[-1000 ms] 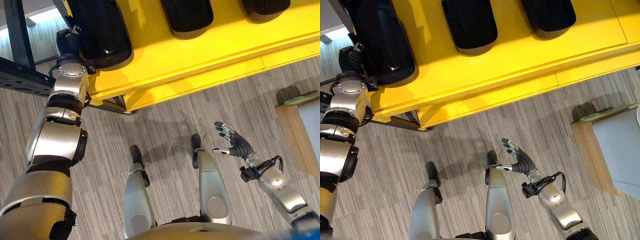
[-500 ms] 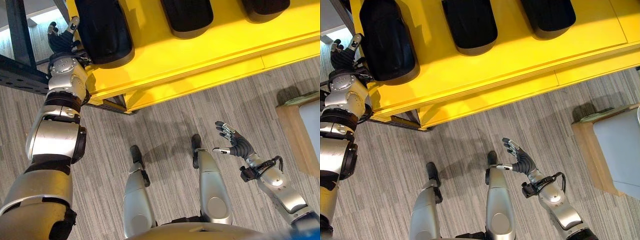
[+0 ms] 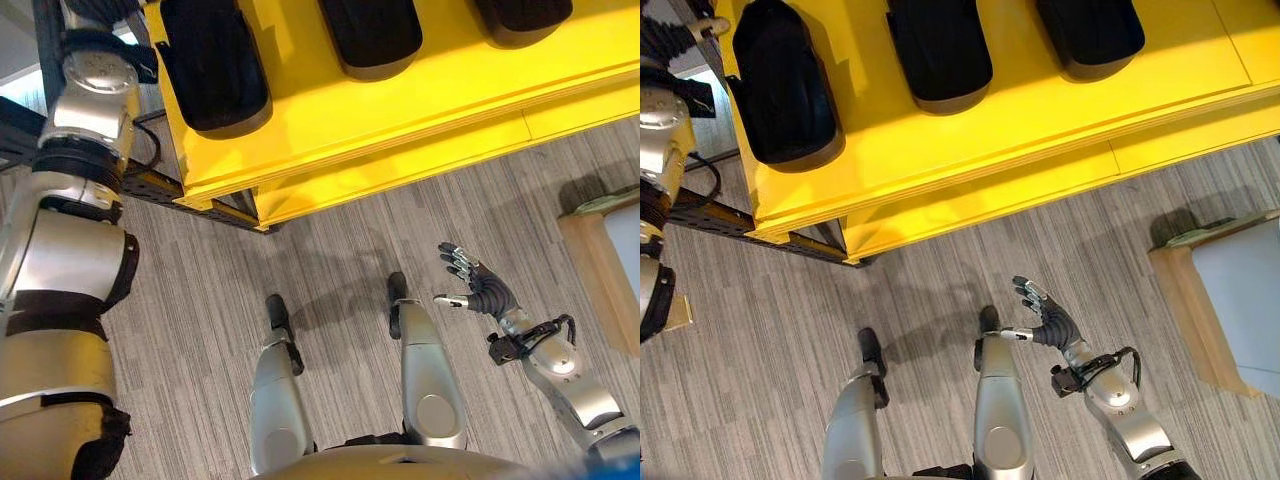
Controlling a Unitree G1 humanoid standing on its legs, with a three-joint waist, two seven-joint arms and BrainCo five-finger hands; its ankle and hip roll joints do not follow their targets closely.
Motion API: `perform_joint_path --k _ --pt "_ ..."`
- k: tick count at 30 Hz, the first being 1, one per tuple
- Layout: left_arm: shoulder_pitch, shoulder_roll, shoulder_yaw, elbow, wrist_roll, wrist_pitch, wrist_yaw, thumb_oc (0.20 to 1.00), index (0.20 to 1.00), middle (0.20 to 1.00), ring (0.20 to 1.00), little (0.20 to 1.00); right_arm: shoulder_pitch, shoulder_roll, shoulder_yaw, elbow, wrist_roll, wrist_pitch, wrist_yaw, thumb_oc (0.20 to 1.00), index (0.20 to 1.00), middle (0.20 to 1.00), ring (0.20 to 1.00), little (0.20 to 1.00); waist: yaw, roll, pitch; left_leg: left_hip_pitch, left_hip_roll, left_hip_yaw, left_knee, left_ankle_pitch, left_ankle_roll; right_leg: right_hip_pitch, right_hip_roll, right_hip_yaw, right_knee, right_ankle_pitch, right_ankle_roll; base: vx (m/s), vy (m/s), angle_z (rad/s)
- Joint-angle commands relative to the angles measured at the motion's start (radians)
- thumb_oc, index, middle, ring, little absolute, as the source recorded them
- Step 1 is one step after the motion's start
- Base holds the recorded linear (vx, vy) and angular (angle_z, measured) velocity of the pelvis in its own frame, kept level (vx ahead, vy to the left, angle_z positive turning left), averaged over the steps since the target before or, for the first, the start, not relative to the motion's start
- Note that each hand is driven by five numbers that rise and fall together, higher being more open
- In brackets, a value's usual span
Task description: Move parts from the plastic box to the shelf.
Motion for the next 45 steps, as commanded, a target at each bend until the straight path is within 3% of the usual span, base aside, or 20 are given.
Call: perform_joint_path --k 1,5,6,9,11,12,15,21,23,32,39,45 --pt "-0.002 0.193 0.001 -0.015 0.152 -0.027 0.062 1.000 1.000 1.000 1.000 1.000 0.026 -0.005 -0.044 0.006 0.040 -0.042 0.020 1.000 1.000 1.000 1.000 1.000 0.029 -0.020 -0.080 0.034 0.066 -0.065 0.075 -0.111 -0.064 0.082 -0.093 0.038 -0.143 0.111 0.109 0.00 0.000 0.00" --pt "-0.001 0.259 -0.031 -0.142 0.278 -0.026 0.099 1.000 1.000 1.000 1.000 1.000 0.032 -0.007 -0.058 0.007 0.043 -0.046 0.026 1.000 1.000 1.000 1.000 1.000 0.036 -0.016 -0.081 0.035 0.069 -0.065 0.075 -0.110 -0.066 0.083 -0.093 0.038 -0.142 0.109 0.111 0.00 0.000 0.00" --pt "0.053 0.303 0.003 -0.283 0.343 -0.036 0.129 1.000 1.000 1.000 1.000 1.000 0.037 0.003 -0.069 0.011 0.039 -0.049 0.026 1.000 1.000 1.000 1.000 1.000 0.044 -0.018 -0.080 0.036 0.071 -0.064 0.071 -0.110 -0.067 0.083 -0.092 0.037 -0.142 0.107 0.110 0.00 0.000 0.00" --pt "0.117 0.332 0.047 -0.372 0.401 -0.032 0.140 1.000 1.000 1.000 1.000 1.000 0.044 0.002 -0.077 0.009 0.034 -0.052 0.027 1.000 1.000 1.000 1.000 1.000 0.047 -0.017 -0.080 0.036 0.072 -0.064 0.070 -0.110 -0.066 0.083 -0.091 0.037 -0.143 0.106 0.109 0.00 0.000 0.00" --pt "0.251 0.350 0.139 -0.543 0.494 -0.036 0.138 1.000 1.000 1.000 1.000 1.000 0.051 0.009 -0.091 0.007 0.026 -0.054 0.031 1.000 1.000 1.000 1.000 1.000 0.054 -0.019 -0.080 0.034 0.073 -0.066 0.068 -0.112 -0.066 0.081 -0.087 0.038 -0.141 0.102 0.107 0.00 0.000 0.00" --pt "0.354 0.338 0.225 -0.656 0.514 -0.062 0.123 1.000 1.000 1.000 1.000 1.000 0.051 0.022 -0.098 0.010 0.017 -0.053 0.026 1.000 1.000 1.000 1.000 1.000 0.061 -0.022 -0.078 0.032 0.075 -0.066 0.069 -0.114 -0.066 0.081 -0.087 0.039 -0.141 0.099 0.106 0.00 0.000 0.00" --pt "0.526 0.275 0.335 -0.834 0.541 -0.101 0.085 1.000 1.000 1.000 1.000 1.000 0.047 0.034 -0.097 0.012 0.006 -0.054 0.016 1.000 1.000 1.000 1.000 1.000 0.061 -0.021 -0.072 0.031 0.077 -0.067 0.071 -0.117 -0.064 0.078 -0.087 0.040 -0.139 0.099 0.102 -0.02 -0.006 0.11" --pt "0.702 0.160 0.416 -1.037 0.584 -0.144 0.042 1.000 1.000 1.000 1.000 1.000 0.038 0.046 -0.097 0.002 -0.011 -0.063 0.000 1.000 1.000 1.000 1.000 1.000 0.064 -0.027 -0.058 0.033 0.078 -0.067 0.070 -0.120 -0.060 0.077 -0.084 0.040 -0.137 0.098 0.097 -0.01 -0.003 0.05" --pt "0.773 0.084 0.444 -1.140 0.553 -0.170 0.041 1.000 1.000 1.000 1.000 1.000 0.031 0.054 -0.098 -0.005 -0.022 -0.070 -0.018 1.000 1.000 1.000 1.000 1.000 0.066 -0.032 -0.047 0.034 0.078 -0.067 0.070 -0.120 -0.057 0.074 -0.083 0.043 -0.135 0.099 0.094 0.00 0.000 0.00" --pt "0.897 0.022 0.508 -1.317 0.480 -0.219 0.035 1.000 1.000 1.000 1.000 1.000 0.031 0.061 -0.097 -0.009 -0.040 -0.076 -0.042 1.000 1.000 1.000 1.000 1.000 0.074 -0.034 -0.036 0.040 0.080 -0.067 0.072 -0.121 -0.053 0.082 -0.084 0.041 -0.135 0.100 0.089 0.00 0.000 0.00" --pt "1.086 -0.063 0.528 -1.434 0.576 -0.214 0.013 1.000 1.000 1.000 1.000 1.000 0.013 0.072 -0.096 -0.019 -0.050 -0.083 -0.065 1.000 1.000 1.000 1.000 1.000 0.088 -0.040 -0.019 0.039 0.079 -0.067 0.080 -0.126 -0.046 0.085 -0.085 0.040 -0.130 0.095 0.087 0.00 0.000 0.00" --pt "1.215 -0.079 0.480 -1.453 0.685 -0.205 -0.053 1.000 1.000 1.000 1.000 1.000 -0.003 0.076 -0.095 -0.022 -0.066 -0.085 -0.090 1.000 1.000 1.000 1.000 1.000 0.098 -0.049 0.002 0.040 0.075 -0.066 0.088 -0.129 -0.038 0.090 -0.086 0.040 -0.125 0.094 0.085 0.00 0.000 0.00"
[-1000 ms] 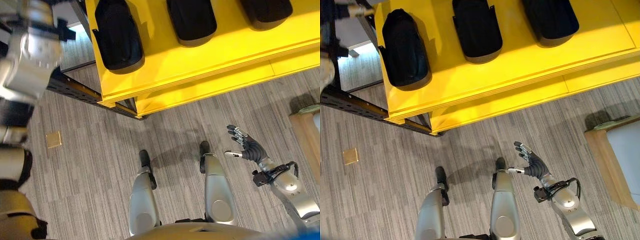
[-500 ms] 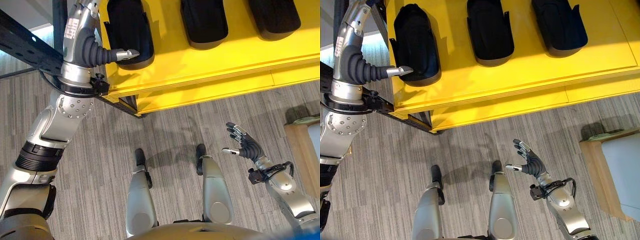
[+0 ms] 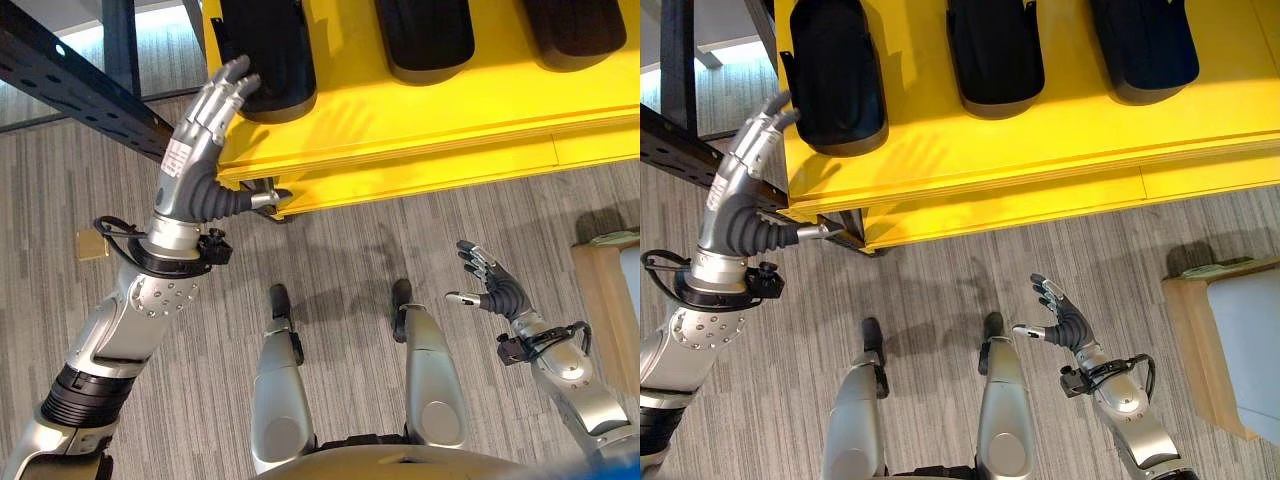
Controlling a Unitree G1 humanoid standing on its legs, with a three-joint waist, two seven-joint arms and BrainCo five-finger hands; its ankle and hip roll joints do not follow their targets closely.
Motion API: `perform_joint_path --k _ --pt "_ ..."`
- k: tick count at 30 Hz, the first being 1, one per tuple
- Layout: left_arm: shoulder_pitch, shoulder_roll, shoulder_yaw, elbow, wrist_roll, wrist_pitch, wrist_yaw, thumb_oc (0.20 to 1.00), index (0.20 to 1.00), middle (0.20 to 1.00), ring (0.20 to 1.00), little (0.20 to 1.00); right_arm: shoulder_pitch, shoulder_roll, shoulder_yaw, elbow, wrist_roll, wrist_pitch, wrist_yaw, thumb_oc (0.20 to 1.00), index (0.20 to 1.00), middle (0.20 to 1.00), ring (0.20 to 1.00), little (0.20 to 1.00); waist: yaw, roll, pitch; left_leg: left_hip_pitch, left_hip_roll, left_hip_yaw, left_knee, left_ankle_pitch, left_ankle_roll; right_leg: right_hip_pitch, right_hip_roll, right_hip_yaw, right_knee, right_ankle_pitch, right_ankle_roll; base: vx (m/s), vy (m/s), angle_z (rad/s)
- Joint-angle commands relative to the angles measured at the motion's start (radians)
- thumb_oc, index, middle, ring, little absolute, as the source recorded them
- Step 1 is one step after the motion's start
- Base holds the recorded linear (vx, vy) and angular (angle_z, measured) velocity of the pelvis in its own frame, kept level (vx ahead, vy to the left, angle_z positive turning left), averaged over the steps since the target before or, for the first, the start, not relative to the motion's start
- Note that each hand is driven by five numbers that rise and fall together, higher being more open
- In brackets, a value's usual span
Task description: Move parts from the plastic box to the shelf.
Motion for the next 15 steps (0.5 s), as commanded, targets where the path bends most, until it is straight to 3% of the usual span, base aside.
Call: perform_joint_path --k 1,5,15 --pt "-0.016 0.016 -0.022 -0.044 0.043 -0.030 -0.022 1.000 1.000 1.000 1.000 1.000 -0.036 0.037 -0.021 -0.042 -0.012 -0.059 -0.022 1.000 1.000 1.000 1.000 1.000 -0.012 -0.014 -0.025 0.037 0.070 -0.041 0.066 -0.103 -0.038 0.075 -0.086 0.049 -0.152 0.129 0.085 0.00 0.000 0.00" --pt "-0.027 0.004 -0.101 0.010 0.116 -0.011 -0.038 1.000 1.000 1.000 1.000 1.000 -0.044 0.033 -0.010 -0.041 -0.015 -0.057 -0.032 1.000 1.000 1.000 1.000 1.000 -0.014 -0.018 -0.020 0.034 0.069 -0.043 0.071 -0.105 -0.035 0.071 -0.084 0.050 -0.147 0.127 0.084 0.00 0.000 0.00" --pt "-0.048 -0.032 -0.169 0.118 0.195 0.017 -0.050 1.000 1.000 1.000 1.000 1.000 -0.046 0.034 -0.017 -0.039 -0.015 -0.051 -0.040 1.000 1.000 1.000 1.000 1.000 -0.021 -0.021 -0.015 0.025 0.067 -0.042 0.081 -0.109 -0.032 0.056 -0.080 0.057 -0.138 0.124 0.080 0.00 0.000 0.00"
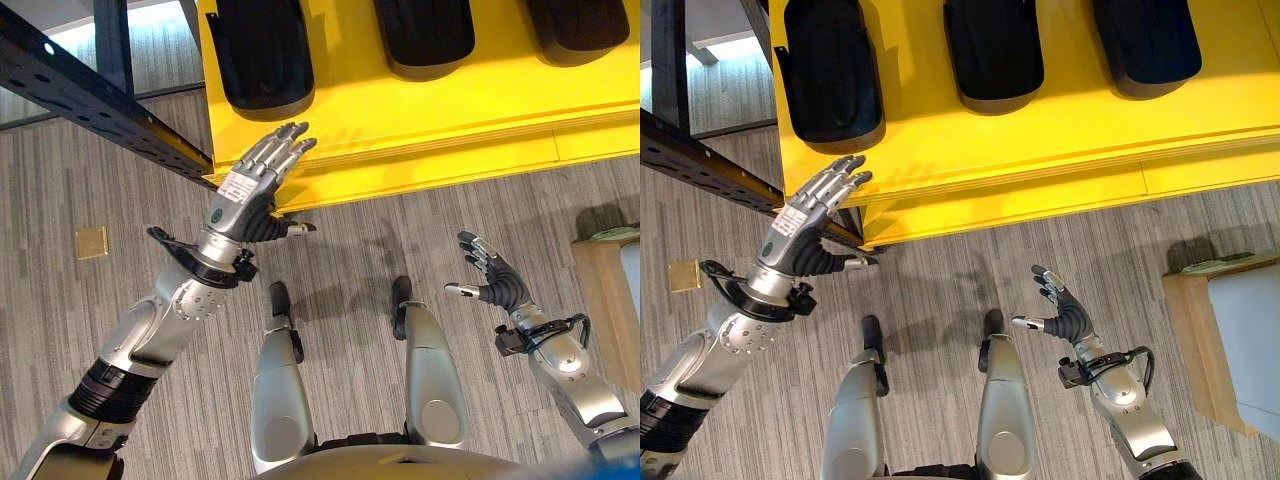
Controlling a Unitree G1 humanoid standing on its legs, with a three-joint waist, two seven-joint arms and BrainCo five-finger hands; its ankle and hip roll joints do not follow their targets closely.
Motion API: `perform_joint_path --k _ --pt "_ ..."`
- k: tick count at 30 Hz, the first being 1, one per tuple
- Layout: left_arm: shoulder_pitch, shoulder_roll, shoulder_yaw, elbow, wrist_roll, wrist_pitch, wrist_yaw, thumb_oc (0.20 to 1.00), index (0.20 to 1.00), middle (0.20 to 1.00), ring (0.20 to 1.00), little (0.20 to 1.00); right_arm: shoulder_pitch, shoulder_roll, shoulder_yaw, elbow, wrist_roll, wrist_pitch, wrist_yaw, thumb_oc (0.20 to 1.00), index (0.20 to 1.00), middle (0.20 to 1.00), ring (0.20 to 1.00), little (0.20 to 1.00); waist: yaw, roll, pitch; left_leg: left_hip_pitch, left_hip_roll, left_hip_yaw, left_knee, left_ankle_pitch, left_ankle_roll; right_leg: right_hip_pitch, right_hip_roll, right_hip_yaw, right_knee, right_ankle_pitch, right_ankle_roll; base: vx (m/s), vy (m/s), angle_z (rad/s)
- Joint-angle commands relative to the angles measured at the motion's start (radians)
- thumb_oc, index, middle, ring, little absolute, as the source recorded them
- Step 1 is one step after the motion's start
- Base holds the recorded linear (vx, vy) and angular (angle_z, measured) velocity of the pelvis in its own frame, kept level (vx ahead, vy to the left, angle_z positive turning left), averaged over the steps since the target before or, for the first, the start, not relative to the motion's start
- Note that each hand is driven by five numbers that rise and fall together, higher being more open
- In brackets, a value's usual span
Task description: Move parts from the plastic box to the shelf.
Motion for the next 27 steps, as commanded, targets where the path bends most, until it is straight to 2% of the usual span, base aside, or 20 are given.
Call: perform_joint_path --k 1,13,27 --pt "-0.026 -0.015 0.001 0.016 0.027 -0.002 0.010 1.000 1.000 1.000 1.000 1.000 -0.013 0.035 -0.022 -0.038 -0.009 -0.047 -0.011 1.000 1.000 1.000 1.000 1.000 -0.013 -0.023 -0.029 0.021 0.066 -0.042 0.082 -0.109 -0.032 0.056 -0.080 0.058 -0.140 0.124 0.081 0.00 0.000 0.00" --pt "-0.090 -0.062 -0.020 0.180 0.041 0.042 0.027 1.000 1.000 1.000 1.000 1.000 -0.006 0.040 -0.030 -0.034 -0.001 -0.037 -0.011 1.000 1.000 1.000 1.000 1.000 -0.023 -0.024 -0.027 0.015 0.072 -0.040 0.100 -0.120 -0.036 0.046 -0.074 0.068 -0.128 0.116 0.079 0.00 0.001 0.00" --pt "-0.191 -0.065 -0.005 0.338 0.068 0.104 0.083 1.000 1.000 1.000 1.000 1.000 0.007 0.036 -0.039 -0.030 0.018 -0.028 0.002 1.000 1.000 1.000 1.000 1.000 -0.040 -0.025 -0.035 0.004 0.075 -0.035 0.114 -0.124 -0.041 0.024 -0.070 0.079 -0.112 0.112 0.077 0.00 0.004 -0.03"
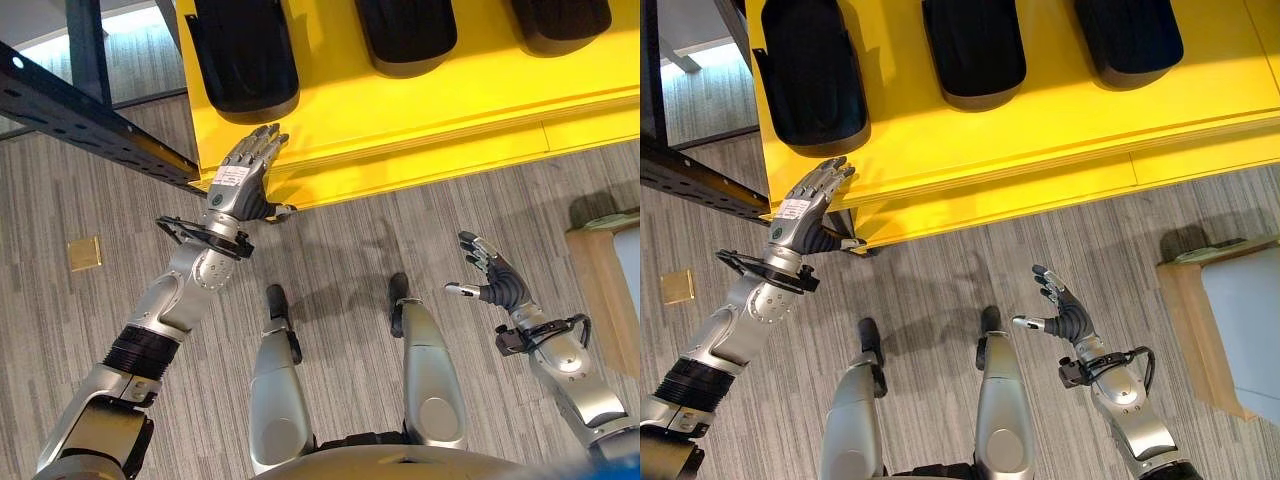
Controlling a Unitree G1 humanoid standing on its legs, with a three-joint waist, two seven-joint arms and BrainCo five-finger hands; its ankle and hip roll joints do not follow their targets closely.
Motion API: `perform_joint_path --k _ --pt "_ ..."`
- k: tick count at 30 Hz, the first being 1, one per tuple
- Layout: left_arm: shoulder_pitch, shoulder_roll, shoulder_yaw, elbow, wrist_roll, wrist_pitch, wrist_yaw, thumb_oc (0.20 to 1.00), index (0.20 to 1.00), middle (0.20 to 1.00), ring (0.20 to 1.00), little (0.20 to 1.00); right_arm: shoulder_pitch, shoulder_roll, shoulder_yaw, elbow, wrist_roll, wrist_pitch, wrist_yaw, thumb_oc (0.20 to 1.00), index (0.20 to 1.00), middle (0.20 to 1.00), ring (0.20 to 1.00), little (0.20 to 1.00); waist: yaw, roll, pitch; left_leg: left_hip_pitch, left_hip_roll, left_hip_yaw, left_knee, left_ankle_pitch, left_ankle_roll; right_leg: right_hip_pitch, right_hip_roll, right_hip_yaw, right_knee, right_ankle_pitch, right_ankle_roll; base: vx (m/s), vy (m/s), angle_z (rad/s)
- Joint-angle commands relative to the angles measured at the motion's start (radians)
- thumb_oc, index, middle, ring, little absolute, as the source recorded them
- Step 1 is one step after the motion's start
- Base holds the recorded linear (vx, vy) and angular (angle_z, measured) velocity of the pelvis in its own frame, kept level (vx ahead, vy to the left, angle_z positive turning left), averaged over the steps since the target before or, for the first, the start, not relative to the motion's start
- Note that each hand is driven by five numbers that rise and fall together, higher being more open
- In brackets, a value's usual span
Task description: Move parts from the plastic box to the shelf.
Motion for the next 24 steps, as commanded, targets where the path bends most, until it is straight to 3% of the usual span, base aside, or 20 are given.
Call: perform_joint_path --k 1,24 --pt "-0.025 0.007 0.014 0.036 0.008 0.002 0.063 1.000 1.000 1.000 1.000 1.000 0.006 0.034 -0.035 -0.031 0.019 -0.034 0.003 1.000 1.000 1.000 1.000 1.000 -0.008 -0.020 -0.038 0.006 0.070 -0.052 0.093 -0.108 -0.040 0.036 -0.076 0.060 -0.109 0.111 0.077 0.00 -0.002 -0.04" --pt "-0.125 -0.042 -0.035 0.286 -0.064 0.047 0.091 1.000 1.000 1.000 1.000 1.000 0.013 0.022 -0.026 -0.031 0.028 -0.033 0.007 1.000 1.000 1.000 1.000 1.000 -0.026 -0.028 -0.037 -0.027 0.072 -0.051 0.117 -0.105 -0.043 0.006 -0.071 0.072 -0.092 0.113 0.074 0.00 0.002 -0.02"
